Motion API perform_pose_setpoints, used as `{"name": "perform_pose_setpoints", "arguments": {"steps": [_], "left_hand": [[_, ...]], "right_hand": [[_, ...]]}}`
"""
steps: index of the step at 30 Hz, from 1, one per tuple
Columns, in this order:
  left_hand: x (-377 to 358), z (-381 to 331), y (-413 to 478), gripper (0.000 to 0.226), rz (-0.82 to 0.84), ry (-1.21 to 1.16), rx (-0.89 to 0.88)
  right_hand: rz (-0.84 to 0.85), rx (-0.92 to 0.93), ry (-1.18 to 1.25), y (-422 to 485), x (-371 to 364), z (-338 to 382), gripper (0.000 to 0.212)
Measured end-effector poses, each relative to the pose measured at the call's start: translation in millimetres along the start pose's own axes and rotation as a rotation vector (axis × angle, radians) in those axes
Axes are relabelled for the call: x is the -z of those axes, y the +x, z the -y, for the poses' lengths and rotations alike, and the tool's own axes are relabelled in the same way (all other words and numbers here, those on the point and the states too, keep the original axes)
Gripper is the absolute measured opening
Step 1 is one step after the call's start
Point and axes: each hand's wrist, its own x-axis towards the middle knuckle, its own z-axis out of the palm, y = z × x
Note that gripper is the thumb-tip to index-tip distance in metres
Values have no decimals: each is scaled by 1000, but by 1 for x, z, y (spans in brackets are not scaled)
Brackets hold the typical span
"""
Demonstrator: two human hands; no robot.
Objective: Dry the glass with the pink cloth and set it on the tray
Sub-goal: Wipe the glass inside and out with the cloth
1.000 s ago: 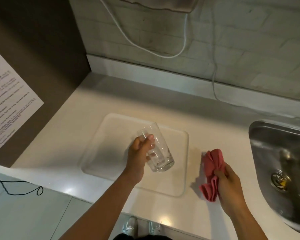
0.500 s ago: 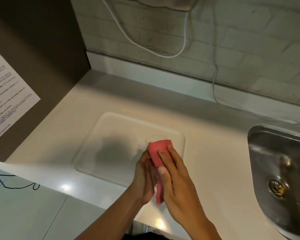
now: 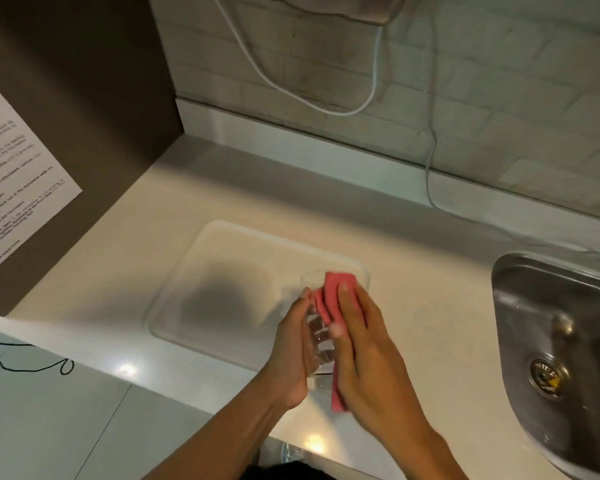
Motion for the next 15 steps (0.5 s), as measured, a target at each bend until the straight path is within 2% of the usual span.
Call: {"name": "perform_pose_setpoints", "arguments": {"steps": [3,6,9,12,15], "left_hand": [[-6,8,-10,58,20,-35,37],[0,0,-7,60,-11,-94,37],[6,-3,-7,65,-28,-48,15],[-2,8,-17,76,-8,-8,50],[1,1,-16,66,-21,-51,34]], "right_hand": [[-92,-21,48,19,6,12,57],[-43,60,-9,-4,0,10,51],[-42,78,16,-20,-2,3,49],[-73,-7,78,7,8,7,51],[-29,30,47,3,10,16,52]]}}
